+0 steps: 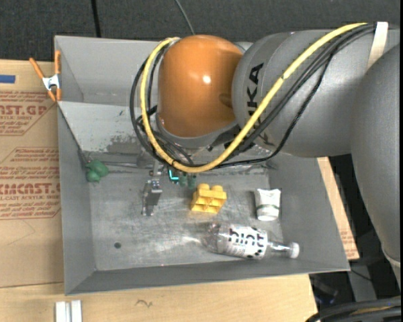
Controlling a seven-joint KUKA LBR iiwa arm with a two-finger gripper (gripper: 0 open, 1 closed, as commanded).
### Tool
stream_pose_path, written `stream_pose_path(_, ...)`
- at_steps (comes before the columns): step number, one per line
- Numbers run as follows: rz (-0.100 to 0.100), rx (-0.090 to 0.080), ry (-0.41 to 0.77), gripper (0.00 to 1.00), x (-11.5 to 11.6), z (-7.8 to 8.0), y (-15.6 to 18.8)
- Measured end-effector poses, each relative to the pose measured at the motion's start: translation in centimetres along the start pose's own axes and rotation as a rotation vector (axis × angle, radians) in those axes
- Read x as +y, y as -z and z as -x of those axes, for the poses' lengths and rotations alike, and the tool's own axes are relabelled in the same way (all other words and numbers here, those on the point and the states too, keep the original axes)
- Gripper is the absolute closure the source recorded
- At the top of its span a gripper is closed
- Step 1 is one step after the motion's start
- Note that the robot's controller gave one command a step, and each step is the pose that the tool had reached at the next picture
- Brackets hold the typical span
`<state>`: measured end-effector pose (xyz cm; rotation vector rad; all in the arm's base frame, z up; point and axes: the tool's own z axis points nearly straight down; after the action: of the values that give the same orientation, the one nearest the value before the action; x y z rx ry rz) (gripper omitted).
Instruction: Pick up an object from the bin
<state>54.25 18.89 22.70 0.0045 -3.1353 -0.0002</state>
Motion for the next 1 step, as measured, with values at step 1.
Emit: stream_pose_path(1,0.001,-0.008,-0.002,0.0,-0.09,0.18,0.42)
